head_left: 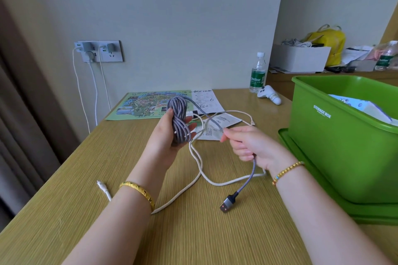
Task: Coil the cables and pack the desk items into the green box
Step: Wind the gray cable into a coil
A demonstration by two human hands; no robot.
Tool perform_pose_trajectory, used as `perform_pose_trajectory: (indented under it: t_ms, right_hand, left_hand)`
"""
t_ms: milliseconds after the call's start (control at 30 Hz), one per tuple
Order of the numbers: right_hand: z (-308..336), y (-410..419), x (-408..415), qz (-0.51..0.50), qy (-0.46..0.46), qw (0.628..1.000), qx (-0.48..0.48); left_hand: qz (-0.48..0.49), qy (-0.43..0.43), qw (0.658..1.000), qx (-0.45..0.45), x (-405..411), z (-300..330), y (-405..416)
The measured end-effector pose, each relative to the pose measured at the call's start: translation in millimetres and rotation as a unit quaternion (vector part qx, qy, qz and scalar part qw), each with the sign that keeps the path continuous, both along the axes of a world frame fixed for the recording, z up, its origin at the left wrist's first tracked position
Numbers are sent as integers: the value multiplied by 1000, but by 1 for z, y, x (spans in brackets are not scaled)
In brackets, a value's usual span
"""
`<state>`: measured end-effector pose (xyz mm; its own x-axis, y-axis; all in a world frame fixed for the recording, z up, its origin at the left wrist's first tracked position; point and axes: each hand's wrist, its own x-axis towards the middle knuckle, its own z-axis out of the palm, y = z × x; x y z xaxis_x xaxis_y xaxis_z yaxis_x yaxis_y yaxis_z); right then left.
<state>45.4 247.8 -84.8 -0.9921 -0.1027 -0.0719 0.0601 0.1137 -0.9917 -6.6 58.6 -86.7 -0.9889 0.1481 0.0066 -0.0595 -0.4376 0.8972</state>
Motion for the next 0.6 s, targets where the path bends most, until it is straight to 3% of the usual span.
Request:
perform_pose_trajectory:
  t_ms: [133, 433, 600]
  right_hand:
    - [-4, -13, 1, 54, -36, 997, 29]
    - [-11, -25, 2, 105, -64, 990, 69]
    - [-10, -31, 6, 118, -68, 984, 113]
  left_hand:
    - [-14, 20, 999, 42, 4, -2, 6]
    - [-10, 41, 998, 36, 4, -6, 9]
    - [74, 61, 993, -66, -1, -7, 7]
